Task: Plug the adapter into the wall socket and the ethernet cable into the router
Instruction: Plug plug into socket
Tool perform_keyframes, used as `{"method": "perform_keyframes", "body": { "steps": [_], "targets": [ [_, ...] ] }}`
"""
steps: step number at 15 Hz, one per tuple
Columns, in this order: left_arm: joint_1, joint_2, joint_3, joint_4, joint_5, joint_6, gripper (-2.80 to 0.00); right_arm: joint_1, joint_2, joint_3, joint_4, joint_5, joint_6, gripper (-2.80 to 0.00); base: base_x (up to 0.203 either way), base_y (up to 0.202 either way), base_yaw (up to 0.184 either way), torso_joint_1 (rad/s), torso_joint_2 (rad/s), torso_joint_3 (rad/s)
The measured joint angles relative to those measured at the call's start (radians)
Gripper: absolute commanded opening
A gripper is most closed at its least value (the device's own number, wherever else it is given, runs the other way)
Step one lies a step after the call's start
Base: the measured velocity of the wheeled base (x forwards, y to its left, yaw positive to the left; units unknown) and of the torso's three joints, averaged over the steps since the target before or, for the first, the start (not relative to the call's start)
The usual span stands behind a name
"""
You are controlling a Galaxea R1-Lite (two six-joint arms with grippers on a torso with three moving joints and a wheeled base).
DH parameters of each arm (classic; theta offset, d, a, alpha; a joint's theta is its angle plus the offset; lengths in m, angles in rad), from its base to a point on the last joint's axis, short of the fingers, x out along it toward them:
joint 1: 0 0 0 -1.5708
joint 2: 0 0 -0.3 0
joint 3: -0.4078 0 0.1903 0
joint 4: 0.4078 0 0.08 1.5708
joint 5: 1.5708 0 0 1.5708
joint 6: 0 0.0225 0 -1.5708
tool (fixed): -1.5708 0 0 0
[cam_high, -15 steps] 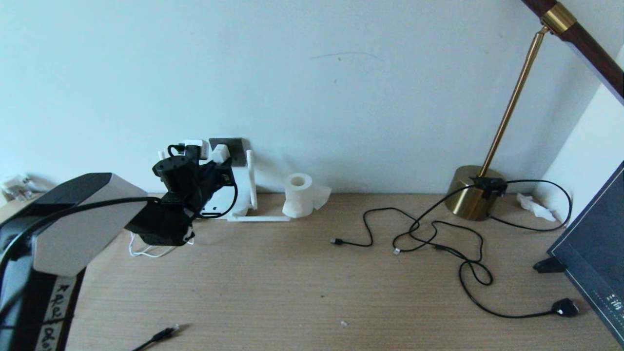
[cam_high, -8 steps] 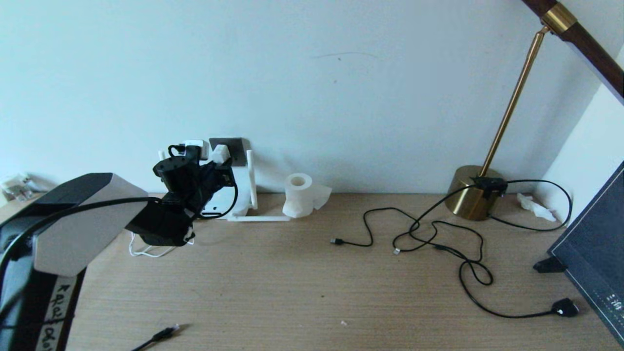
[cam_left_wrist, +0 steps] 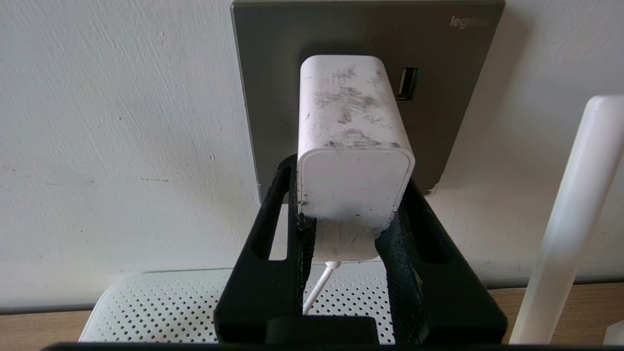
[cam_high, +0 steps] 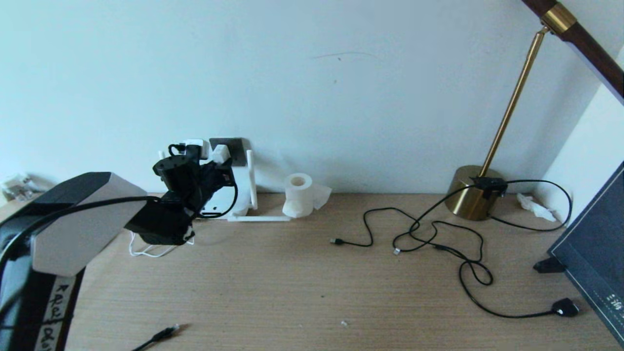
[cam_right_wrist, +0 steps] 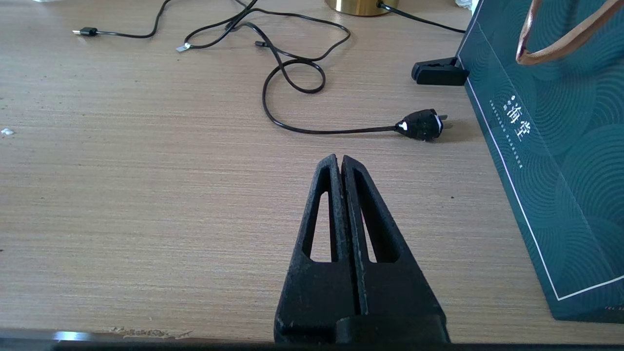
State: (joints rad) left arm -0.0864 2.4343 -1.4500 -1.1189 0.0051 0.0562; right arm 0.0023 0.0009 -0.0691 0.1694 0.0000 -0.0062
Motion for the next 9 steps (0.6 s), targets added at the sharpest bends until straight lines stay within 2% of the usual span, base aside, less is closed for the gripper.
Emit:
{"method": "perform_keyframes", "body": {
  "steps": [3,9],
  "targets": [
    [-0.006,0.005,-0.047,0.036,0.043,-0.001,-2.80,0.000,0.000,0.000,0.000,0.000,0.000,-2.80,0.000,0.000,0.000,0.000,0.00,0.000],
    [-0.013,0.004,-0.061,0.034,0.049,-0.001,-2.80,0.000,0.000,0.000,0.000,0.000,0.000,-2.80,0.000,0.000,0.000,0.000,0.00,0.000]
  ]
}}
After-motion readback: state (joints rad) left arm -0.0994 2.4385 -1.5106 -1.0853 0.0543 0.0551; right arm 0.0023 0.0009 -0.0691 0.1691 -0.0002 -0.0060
